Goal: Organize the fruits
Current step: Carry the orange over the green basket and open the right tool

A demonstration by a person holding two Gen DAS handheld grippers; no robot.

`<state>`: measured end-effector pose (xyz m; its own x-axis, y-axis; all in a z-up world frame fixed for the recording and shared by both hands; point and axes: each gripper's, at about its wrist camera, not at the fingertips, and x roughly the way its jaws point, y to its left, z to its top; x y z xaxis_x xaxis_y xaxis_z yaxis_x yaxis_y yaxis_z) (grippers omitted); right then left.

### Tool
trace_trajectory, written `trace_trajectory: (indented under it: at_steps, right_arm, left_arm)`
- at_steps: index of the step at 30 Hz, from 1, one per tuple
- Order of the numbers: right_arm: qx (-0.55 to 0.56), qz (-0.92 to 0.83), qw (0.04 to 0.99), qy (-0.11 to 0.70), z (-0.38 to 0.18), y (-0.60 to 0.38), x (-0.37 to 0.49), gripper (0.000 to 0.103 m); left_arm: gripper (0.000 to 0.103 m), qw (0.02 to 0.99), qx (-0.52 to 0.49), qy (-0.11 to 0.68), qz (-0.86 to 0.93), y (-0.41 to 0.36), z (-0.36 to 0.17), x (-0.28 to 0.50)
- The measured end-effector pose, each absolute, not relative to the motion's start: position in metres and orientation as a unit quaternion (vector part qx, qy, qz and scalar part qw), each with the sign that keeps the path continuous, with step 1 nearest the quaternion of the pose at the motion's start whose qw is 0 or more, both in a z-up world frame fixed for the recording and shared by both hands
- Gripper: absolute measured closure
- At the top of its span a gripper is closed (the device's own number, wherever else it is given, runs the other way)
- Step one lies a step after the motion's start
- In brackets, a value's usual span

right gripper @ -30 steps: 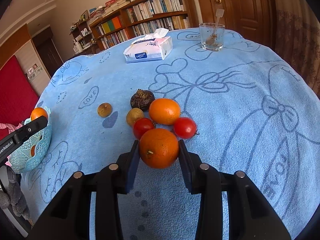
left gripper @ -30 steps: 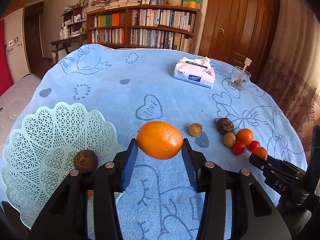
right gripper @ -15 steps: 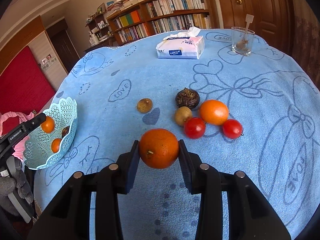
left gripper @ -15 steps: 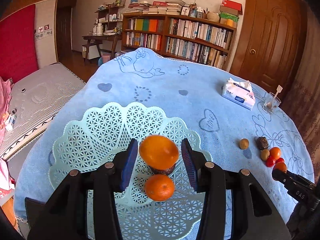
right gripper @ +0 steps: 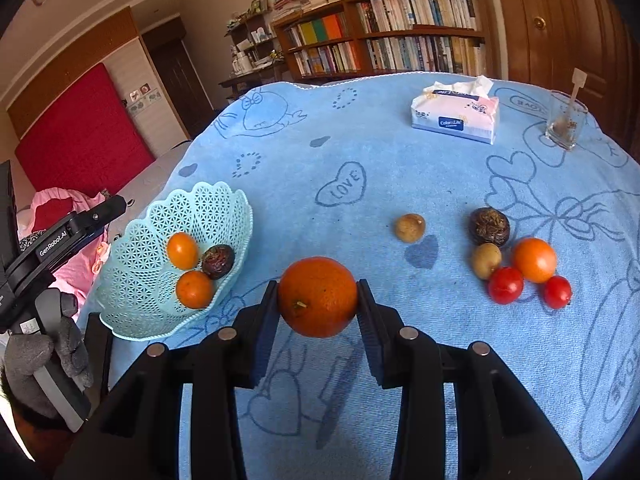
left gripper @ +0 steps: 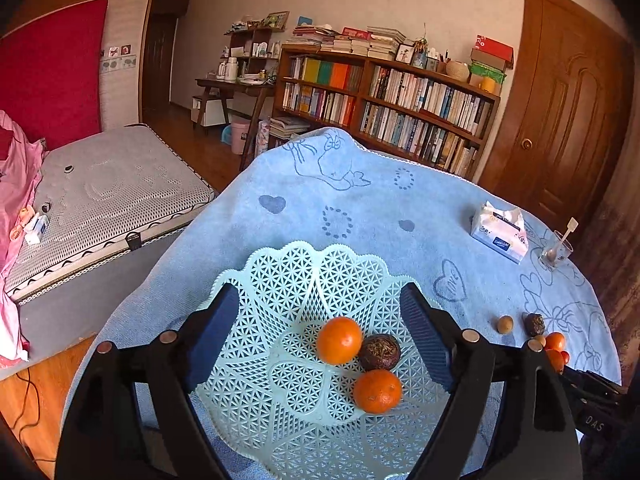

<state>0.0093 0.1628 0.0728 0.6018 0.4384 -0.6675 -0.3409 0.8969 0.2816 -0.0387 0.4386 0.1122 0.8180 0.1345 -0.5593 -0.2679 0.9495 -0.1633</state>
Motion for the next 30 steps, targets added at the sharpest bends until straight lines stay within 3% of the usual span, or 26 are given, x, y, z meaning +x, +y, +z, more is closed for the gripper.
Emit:
trace_trajectory:
  at_steps: [3,17,30]
  right_arm:
    - [0.054,0.253,0.882,0.394,0.076,0.188,0.009,0.065]
    - [0.014,0.368,0.831,0.417,0.080,0.293,-0.006,0.064]
    - [0.041,0.348,0.841,0.413,0.078,0.275,-0.001,0.058]
  left_arm:
    - [0.012,0.947,-0.125,0.274,0.113,0.443,0.116,-0.043]
    - [0.008,0.951,-0.135,0.253,0.118,0.453,0.132,-0.058]
    - [0.004,0.949,-0.137,0.260,0.116,0.451,0.129,-0.054]
